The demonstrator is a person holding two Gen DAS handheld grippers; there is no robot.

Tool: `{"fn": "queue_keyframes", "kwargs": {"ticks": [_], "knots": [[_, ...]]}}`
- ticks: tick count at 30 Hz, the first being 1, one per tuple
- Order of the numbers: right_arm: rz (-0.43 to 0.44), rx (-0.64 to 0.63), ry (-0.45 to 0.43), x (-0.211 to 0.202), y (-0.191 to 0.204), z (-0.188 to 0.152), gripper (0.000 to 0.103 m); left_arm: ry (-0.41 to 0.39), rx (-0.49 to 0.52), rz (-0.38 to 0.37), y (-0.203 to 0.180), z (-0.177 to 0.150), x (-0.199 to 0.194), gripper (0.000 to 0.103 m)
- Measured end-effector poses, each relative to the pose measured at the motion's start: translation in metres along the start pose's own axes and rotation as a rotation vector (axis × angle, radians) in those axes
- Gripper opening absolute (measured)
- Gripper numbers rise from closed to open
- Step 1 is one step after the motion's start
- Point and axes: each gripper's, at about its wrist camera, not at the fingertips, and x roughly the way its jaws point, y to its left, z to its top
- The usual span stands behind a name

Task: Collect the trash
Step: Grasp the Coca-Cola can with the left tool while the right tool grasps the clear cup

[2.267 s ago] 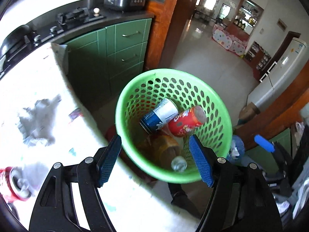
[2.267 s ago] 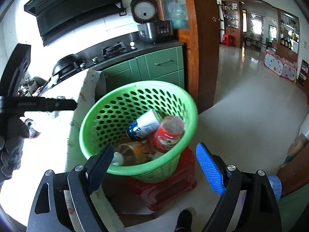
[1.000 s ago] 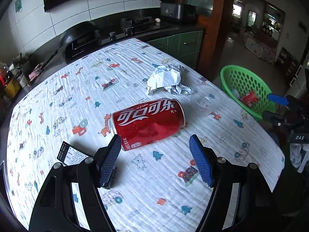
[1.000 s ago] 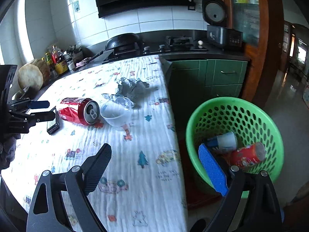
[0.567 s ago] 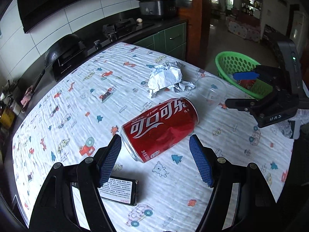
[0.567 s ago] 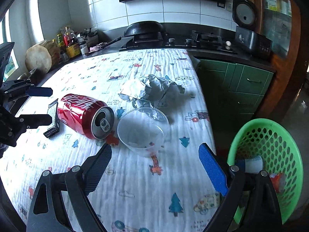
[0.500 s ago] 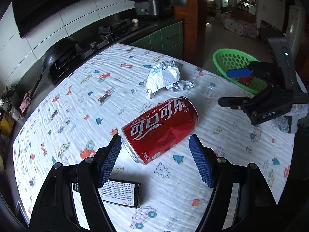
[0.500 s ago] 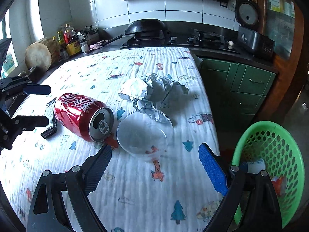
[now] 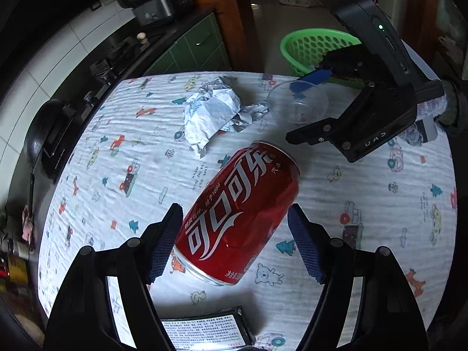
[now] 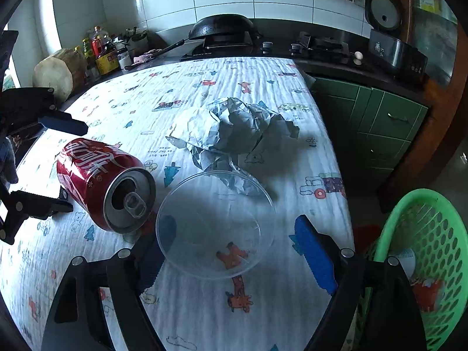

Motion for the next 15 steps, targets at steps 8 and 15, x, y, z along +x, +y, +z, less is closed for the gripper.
{"fn": "queue_keyframes", "kwargs": {"ticks": [8,15], "knots": [[0.033,0.008,0.006,0.002,0.001,-0.003,0.06,0.034,0.062,-0.071,0.008,0.002,0.01,0.073],[0.055,0.01,0.002,-0.008,0.005,-0.009,0.057,0.068,0.1,-0.104,0.014,0.008,0.014,0.075]]}}
